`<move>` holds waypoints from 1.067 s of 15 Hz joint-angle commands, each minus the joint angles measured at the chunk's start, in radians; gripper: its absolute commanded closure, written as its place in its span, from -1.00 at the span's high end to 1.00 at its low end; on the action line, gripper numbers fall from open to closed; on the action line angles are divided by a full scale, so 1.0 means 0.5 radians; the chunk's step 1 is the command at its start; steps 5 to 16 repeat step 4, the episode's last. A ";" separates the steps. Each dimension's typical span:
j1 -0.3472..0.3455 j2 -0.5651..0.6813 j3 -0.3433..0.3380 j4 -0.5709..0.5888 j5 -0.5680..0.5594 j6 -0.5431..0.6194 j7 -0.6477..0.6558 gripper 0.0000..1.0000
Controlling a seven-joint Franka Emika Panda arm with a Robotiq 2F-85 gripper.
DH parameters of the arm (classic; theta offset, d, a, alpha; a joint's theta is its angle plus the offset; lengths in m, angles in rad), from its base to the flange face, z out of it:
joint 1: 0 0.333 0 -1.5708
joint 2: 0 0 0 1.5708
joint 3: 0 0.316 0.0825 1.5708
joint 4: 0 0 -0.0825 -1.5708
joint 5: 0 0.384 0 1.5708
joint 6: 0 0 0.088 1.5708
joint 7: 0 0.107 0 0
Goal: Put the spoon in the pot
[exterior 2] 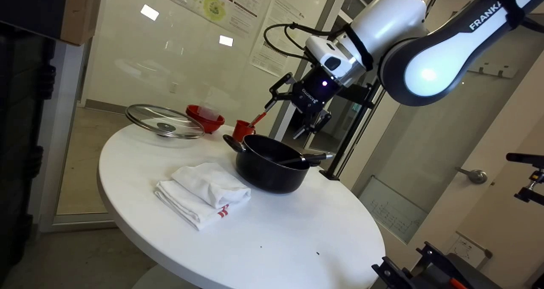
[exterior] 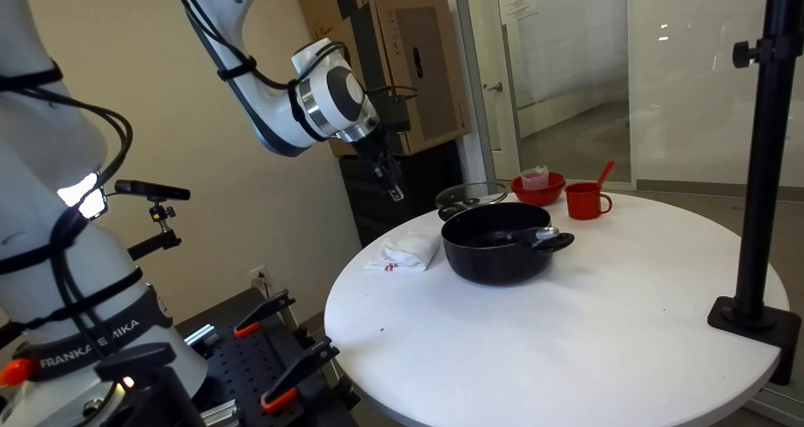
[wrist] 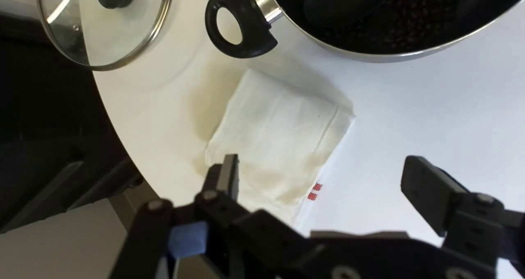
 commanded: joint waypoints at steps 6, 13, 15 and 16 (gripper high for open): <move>-0.014 0.001 0.002 0.000 0.000 0.000 -0.009 1.00; -0.014 0.001 0.002 0.000 0.000 0.000 -0.009 1.00; -0.014 0.001 0.002 0.000 0.000 0.000 -0.009 1.00; -0.014 0.001 0.002 0.000 0.000 0.000 -0.009 1.00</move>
